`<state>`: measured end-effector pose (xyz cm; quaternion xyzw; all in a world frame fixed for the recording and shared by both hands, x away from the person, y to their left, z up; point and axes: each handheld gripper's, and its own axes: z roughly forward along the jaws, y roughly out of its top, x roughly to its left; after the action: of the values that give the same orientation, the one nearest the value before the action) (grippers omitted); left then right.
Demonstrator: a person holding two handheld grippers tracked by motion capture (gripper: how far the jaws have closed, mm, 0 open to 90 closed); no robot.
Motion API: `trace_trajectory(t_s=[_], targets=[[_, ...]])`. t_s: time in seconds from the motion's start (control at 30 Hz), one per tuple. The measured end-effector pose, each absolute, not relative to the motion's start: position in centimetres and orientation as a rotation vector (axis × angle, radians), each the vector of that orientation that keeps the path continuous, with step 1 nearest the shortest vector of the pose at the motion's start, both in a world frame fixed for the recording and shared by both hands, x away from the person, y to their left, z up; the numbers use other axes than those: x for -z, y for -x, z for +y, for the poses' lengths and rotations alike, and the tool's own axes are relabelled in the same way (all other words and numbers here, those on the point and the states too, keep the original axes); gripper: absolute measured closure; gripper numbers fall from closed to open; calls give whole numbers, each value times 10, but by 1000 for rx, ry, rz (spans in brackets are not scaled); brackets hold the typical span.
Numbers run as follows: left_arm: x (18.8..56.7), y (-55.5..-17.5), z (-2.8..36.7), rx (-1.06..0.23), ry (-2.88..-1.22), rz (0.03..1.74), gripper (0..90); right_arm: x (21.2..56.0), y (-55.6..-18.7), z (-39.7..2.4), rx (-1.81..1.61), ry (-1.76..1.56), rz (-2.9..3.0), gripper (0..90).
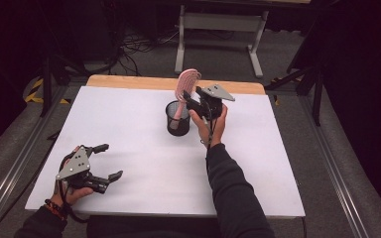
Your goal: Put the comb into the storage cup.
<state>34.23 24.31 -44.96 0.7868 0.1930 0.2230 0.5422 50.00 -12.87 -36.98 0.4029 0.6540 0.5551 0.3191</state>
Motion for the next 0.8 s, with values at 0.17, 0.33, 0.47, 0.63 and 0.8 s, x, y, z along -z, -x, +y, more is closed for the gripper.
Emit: trace_trajectory(t_s=[0.17, 0.33, 0.47, 0.63, 0.8], targets=[[450, -342, 243, -529, -1871, 456, 47, 369, -499, -129, -1459, -1060, 1721, 462], [450, -342, 243, -525, -1873, 454, 47, 368, -498, -129, -1463, -1054, 1722, 463], [450, -342, 242, -525, -1874, 455, 47, 366, -495, -127, -1461, -1033, 1735, 459], [451, -343, 242, -525, -1874, 455, 47, 362, -492, -125, -1454, -997, 1746, 449], [451, -342, 242, -527, -1873, 455, 48, 358, -489, -125, -1457, -977, 1747, 439]])
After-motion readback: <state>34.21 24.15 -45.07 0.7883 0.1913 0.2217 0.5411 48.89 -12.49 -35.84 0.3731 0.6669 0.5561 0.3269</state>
